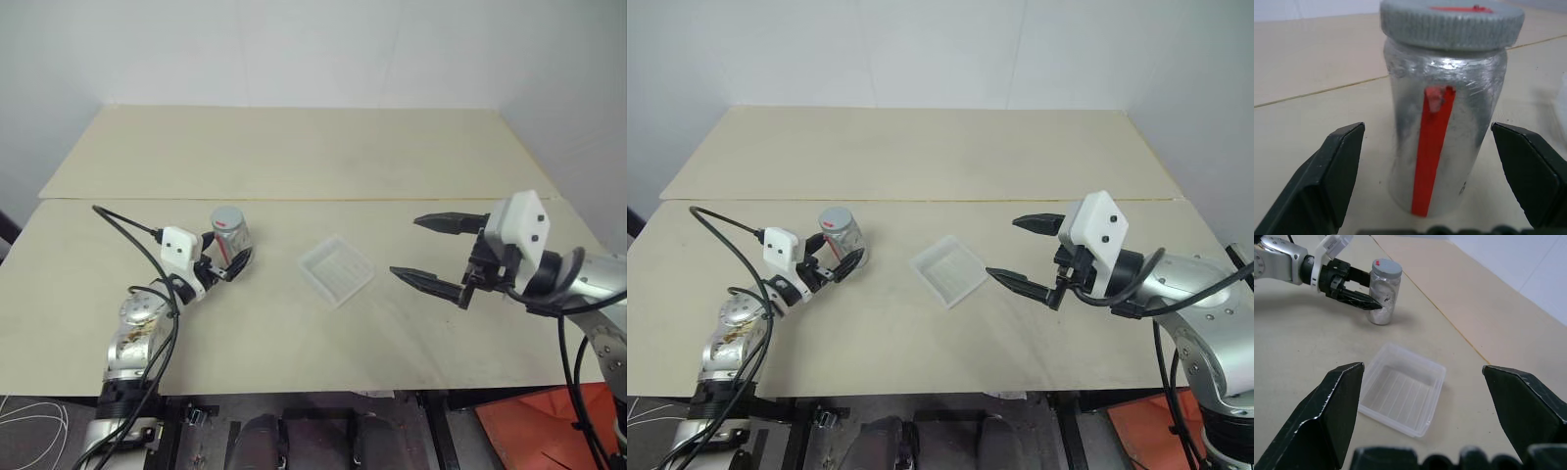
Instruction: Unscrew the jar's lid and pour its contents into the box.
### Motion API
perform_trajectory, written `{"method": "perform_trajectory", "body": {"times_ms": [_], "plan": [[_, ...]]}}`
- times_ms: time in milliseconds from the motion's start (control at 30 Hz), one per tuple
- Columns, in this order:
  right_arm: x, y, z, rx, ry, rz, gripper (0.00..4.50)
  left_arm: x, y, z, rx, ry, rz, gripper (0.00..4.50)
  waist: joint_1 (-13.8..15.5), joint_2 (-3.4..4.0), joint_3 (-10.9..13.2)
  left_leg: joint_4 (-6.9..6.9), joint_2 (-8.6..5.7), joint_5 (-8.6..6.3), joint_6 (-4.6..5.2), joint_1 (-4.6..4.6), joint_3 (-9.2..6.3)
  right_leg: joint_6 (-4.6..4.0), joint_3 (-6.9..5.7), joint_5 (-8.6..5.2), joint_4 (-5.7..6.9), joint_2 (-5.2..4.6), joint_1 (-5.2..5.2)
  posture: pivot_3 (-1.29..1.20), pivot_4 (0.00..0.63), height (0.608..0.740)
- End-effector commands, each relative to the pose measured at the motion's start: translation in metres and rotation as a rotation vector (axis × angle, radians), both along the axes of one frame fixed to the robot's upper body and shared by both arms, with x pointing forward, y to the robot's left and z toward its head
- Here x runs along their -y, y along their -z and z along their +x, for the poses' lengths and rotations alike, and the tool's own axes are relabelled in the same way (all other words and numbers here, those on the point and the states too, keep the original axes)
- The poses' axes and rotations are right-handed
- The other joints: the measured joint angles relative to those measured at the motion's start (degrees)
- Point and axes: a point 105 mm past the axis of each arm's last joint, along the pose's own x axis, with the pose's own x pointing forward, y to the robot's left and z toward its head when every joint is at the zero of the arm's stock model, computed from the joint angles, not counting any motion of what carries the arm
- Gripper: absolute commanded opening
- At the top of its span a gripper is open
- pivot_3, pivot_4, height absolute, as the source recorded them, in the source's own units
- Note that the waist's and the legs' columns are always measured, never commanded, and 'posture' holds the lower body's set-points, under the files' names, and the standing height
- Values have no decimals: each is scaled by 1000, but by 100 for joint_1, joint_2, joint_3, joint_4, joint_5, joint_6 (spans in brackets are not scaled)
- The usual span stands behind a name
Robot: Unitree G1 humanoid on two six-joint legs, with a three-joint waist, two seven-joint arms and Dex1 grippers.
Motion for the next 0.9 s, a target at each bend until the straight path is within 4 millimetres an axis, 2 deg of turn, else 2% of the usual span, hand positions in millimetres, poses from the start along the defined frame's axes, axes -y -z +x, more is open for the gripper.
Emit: {"method": "perform_trajectory", "body": {"times_ms": [33, 133, 300, 333, 433, 567, 767, 900], "plan": [[2, -11, -5, 52, 5, -6, 4500, 5, -10, 7, 70, -24, -2, 4488, 0, -1, 0, 0, 0, 0, 0, 0, -1, 0, 0, 0, 0, 0, 1, 0, 150, 740], [1, -12, -6, 58, 6, -1, 4500, 6, -9, 11, 83, -39, 2, 3923, 0, -1, 0, 0, 0, 0, 1, -1, -1, 1, 0, 0, 0, -1, 1, 0, 150, 740], [-1, -10, -7, 56, 2, 3, 4500, 7, -7, 12, 111, -51, -6, 2266, -2, -1, 0, 0, 0, 0, 1, 0, -2, 1, -1, 1, 0, -1, 1, 0, 150, 740], [-1, -11, -7, 57, -1, 4, 4500, 9, -7, 13, 120, -51, -6, 2045, -2, -1, 0, 0, 0, 0, 1, 0, -2, 1, -1, 1, 0, -1, 1, 0, 150, 740], [-1, -15, -7, 64, -13, 16, 4500, 17, -11, 16, 138, -32, -13, 2050, 15, -2, 0, 1, 0, 0, 1, 0, -4, 2, -2, 1, 1, -2, 2, 0, 150, 740], [-5, -9, -4, 62, 0, 27, 4500, 26, -21, 20, 157, 21, -24, 2050, 8, -3, 0, 3, -2, 0, 2, -3, -6, 3, -4, 2, -1, -2, 4, 0, 150, 740], [-31, -20, -2, 41, -104, 133, 4500, 46, -67, -11, 128, 424, -7, 2050, -109, -3, 1, 3, 4, 2, -2, -9, -4, 3, -2, 2, 8, 4, -10, 0, 150, 740], [-68, -37, 4, -18, -247, 241, 4500, 67, -89, -36, 79, 753, 56, 2050, -150, 0, 2, 3, 5, 6, -8, 1, -4, 1, 0, 2, 12, 10, -3, 0, 150, 740]]}}
